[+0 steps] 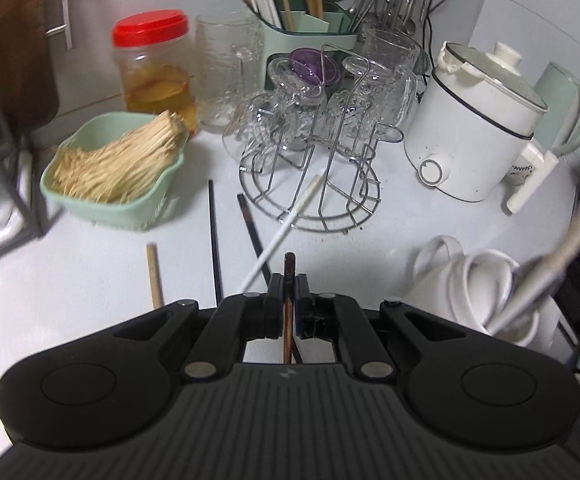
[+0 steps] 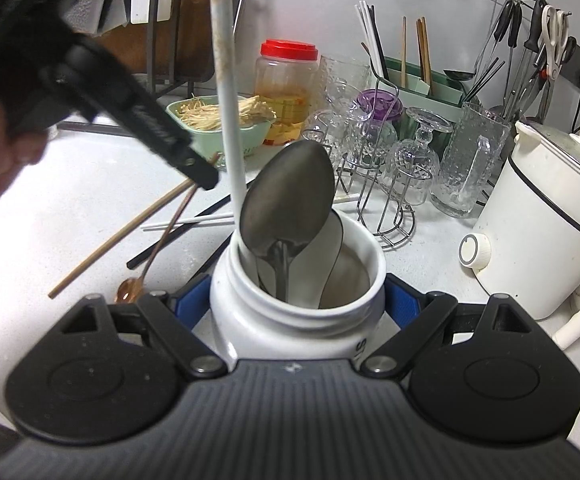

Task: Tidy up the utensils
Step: 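Lift the brown wooden spoon upright with the left gripper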

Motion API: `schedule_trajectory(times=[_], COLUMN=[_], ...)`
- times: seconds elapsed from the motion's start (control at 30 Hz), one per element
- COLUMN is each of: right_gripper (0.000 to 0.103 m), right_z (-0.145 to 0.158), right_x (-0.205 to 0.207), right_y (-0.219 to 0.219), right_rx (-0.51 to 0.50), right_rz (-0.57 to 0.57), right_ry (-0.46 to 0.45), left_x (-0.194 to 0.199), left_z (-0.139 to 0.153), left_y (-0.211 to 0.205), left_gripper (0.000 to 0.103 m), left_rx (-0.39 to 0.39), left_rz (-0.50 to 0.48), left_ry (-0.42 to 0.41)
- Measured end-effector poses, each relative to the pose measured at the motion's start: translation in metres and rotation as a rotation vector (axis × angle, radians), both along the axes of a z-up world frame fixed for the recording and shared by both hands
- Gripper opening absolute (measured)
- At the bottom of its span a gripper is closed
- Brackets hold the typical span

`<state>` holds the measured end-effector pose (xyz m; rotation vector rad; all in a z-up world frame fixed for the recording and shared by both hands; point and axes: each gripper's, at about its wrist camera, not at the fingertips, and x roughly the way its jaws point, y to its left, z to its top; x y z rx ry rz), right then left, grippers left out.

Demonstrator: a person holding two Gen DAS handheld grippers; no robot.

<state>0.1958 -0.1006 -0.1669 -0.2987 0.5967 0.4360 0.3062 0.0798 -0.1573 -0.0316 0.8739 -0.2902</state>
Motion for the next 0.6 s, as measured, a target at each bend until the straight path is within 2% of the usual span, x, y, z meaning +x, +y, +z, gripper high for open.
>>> schedule_trajectory(times=[0.3, 0.6], right_gripper=[0.092, 0.092], right_z=[0.0, -0.001], right_x=[0.001, 0.001], right_y=[0.0, 0.001], right_rx=[0.0, 0.001], right_rz=[-0.001, -0.003], right_ry=[0.002, -0.002], left_x=[-0.029, -0.045], left_z=[-0.003, 0.012], left_y=[0.009, 0.014], left_gripper=[0.006, 0.006], left_rx=[-0.031, -0.062], left_rz=[0.064, 0.083], left_ry=[0.0, -0.018])
